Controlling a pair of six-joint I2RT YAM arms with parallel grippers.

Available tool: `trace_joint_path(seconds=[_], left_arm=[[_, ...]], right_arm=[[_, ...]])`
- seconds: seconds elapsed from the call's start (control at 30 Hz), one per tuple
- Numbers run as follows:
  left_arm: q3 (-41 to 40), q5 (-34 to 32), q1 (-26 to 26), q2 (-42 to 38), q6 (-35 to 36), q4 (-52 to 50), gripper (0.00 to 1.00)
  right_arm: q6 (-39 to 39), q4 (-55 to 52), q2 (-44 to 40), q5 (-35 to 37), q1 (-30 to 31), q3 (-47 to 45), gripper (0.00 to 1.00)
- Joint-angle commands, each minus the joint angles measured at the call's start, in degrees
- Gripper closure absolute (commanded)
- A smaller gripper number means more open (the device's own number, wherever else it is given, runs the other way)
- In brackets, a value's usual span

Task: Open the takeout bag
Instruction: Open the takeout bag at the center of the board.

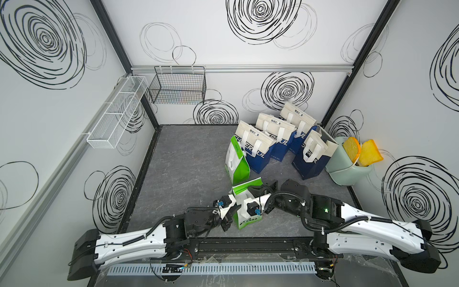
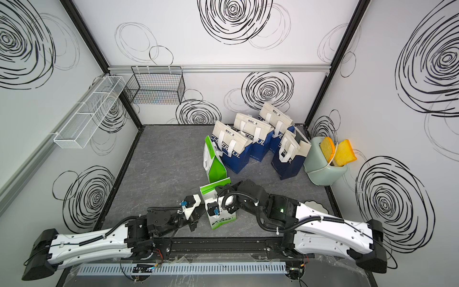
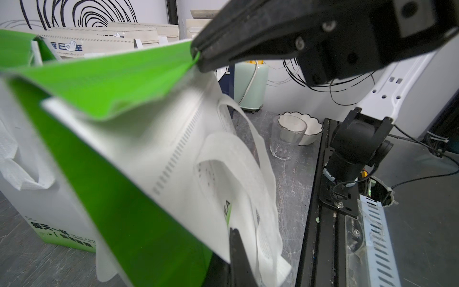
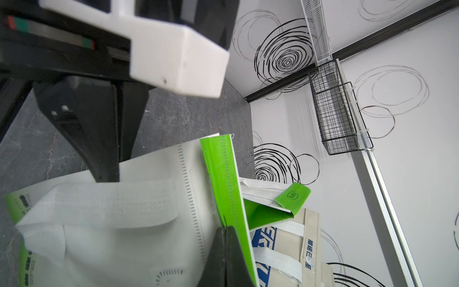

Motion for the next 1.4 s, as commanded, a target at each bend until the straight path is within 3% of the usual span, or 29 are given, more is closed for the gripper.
trace_joint_path(seconds=[0.0, 0.83, 0.87, 0.97, 1.0, 1.23, 1.37], left_arm=[[-0.20, 0.97, 0.12, -0.21, -0.56, 2.98, 1.00], [-0.16, -0.48, 0.08, -0.56, -1.07, 2.26, 0.99], [-0.20, -0.85, 0.08, -0.56, -1.12, 2.23, 0.92], [-0.07, -1.06, 0.17, -0.47, -1.35, 2.02, 0.83], [-0.08, -1.14, 0.18, -0.47, -1.44, 2.02, 0.75], [-0.11, -1.93, 0.22, -1.17, -2.00, 1.36, 0.52], [0.09, -2.27, 0.17, -1.67, -2.49, 0.52, 0.46]], right_arm=[[1.37, 3.62, -0.45, 2.11, -0.47, 3.52, 1.00], [6.30, -0.83, 1.17, -5.91, -6.78, 8.89, 1.00], [6.26, -0.99, 1.34, -5.91, -6.96, 9.16, 1.00], [6.51, -1.10, 1.22, -6.96, -7.64, 9.37, 1.00], [6.87, -1.12, 1.18, -7.46, -7.83, 9.35, 1.00], [9.65, -2.52, 1.13, -10.11, -8.55, 9.94, 1.00], [11.59, -3.89, 0.68, -12.18, -9.24, 11.08, 0.75]])
